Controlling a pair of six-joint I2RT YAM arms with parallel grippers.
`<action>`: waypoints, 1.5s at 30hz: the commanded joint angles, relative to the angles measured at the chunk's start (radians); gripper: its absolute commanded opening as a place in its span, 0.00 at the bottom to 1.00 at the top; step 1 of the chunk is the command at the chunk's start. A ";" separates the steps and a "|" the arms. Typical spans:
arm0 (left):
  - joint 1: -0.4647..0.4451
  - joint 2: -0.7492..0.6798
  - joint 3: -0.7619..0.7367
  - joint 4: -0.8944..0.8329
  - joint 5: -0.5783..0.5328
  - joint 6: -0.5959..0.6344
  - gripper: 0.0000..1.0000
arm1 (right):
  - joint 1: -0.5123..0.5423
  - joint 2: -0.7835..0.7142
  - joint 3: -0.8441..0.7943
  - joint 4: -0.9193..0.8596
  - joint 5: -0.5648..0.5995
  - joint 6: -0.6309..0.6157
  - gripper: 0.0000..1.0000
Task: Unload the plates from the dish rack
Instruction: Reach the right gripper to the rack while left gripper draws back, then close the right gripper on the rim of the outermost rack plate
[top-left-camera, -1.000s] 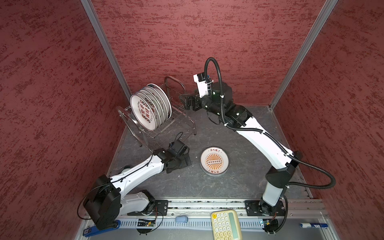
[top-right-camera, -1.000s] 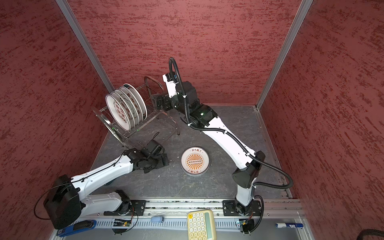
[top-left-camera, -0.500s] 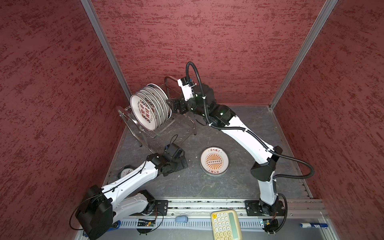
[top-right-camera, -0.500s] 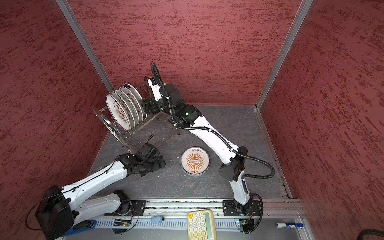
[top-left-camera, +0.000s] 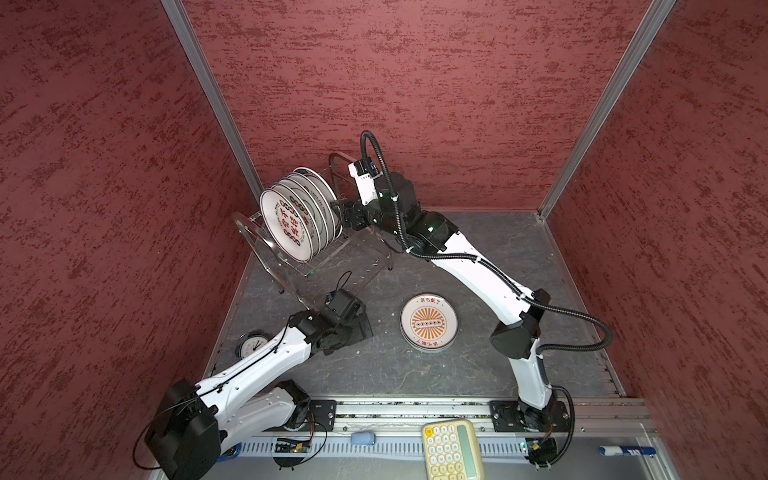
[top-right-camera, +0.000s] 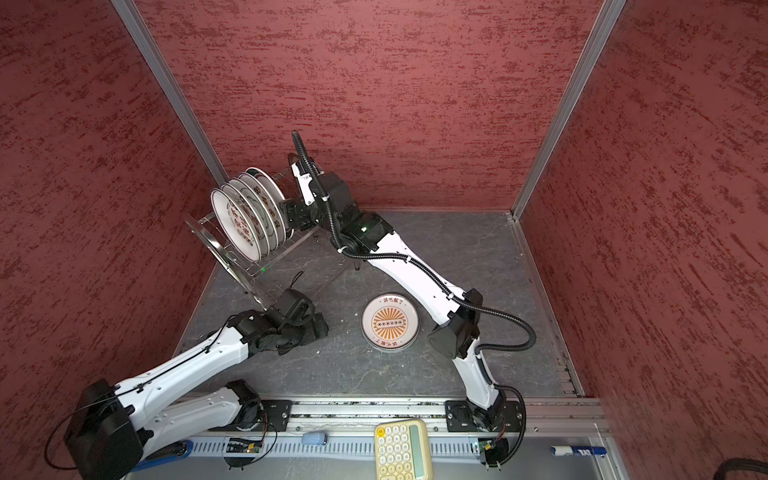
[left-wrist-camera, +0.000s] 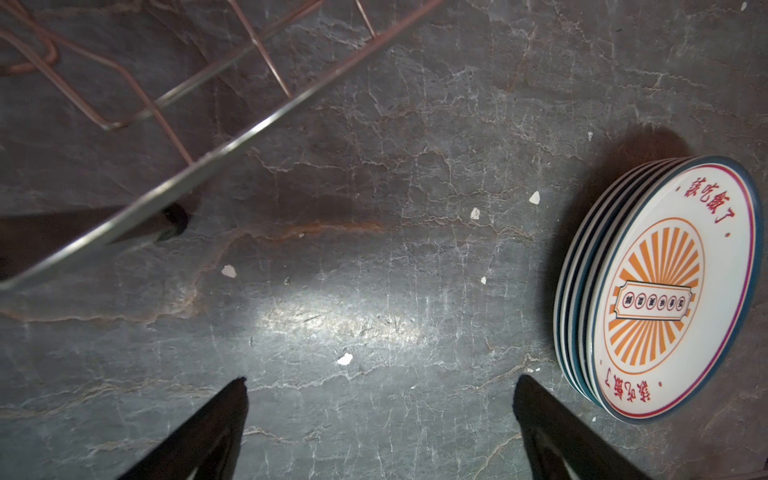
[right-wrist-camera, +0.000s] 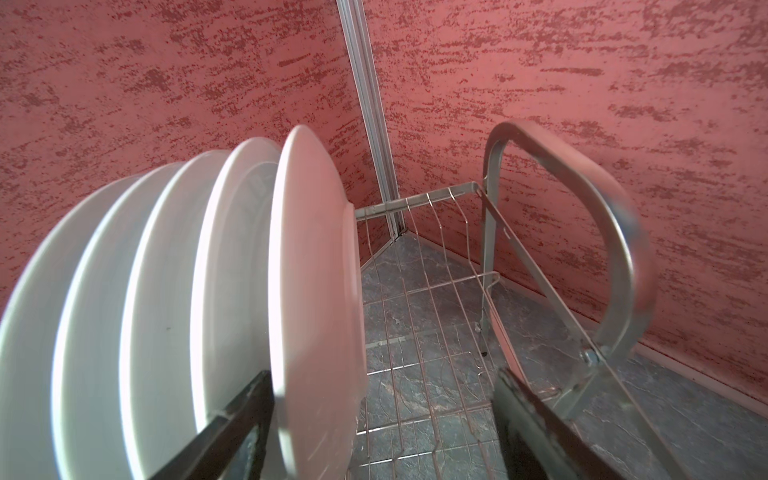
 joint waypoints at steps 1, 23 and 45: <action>0.010 -0.019 -0.017 -0.008 -0.006 0.000 0.99 | 0.007 0.020 0.045 -0.013 0.034 -0.009 0.79; 0.017 -0.014 -0.017 0.008 -0.011 0.000 0.99 | 0.037 0.087 0.085 -0.017 0.068 -0.001 0.46; 0.036 0.005 -0.068 0.114 0.012 -0.019 0.99 | 0.065 0.094 0.091 0.004 0.112 -0.040 0.10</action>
